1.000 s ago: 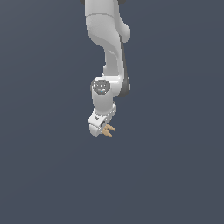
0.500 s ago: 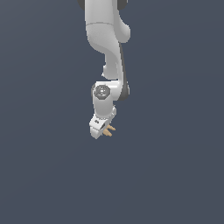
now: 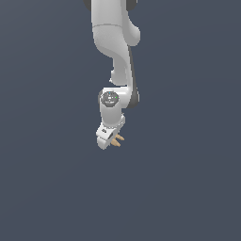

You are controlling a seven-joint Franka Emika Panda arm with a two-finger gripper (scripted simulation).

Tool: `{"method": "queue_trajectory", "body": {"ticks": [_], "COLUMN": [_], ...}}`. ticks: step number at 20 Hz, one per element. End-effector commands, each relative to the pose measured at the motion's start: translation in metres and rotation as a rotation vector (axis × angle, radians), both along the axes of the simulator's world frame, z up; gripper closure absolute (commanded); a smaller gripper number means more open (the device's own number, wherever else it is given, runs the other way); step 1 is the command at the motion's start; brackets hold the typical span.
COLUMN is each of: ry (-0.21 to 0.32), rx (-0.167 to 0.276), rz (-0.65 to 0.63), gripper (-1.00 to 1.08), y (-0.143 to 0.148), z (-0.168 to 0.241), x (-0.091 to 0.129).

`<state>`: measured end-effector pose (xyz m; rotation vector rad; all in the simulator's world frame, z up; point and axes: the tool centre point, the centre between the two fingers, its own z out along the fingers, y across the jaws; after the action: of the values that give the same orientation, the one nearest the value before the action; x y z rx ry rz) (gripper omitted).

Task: Pick up the object and move it to a goal position.

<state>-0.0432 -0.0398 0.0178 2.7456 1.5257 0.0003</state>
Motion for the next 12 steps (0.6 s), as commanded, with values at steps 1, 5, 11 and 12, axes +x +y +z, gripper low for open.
{"method": "queue_trajectory", "body": {"ticks": [1, 5, 11, 12], "ry": [0.000, 0.000, 0.000, 0.000], "rx": [0.000, 0.000, 0.001, 0.001], "rz": [0.000, 0.000, 0.000, 0.000], "gripper": [1.08, 1.08, 1.08, 1.08], "y": [0.000, 0.001, 0.007, 0.008], "z": [0.001, 0.009, 0.036, 0.043], "x": [0.001, 0.004, 0.018, 0.021]}}
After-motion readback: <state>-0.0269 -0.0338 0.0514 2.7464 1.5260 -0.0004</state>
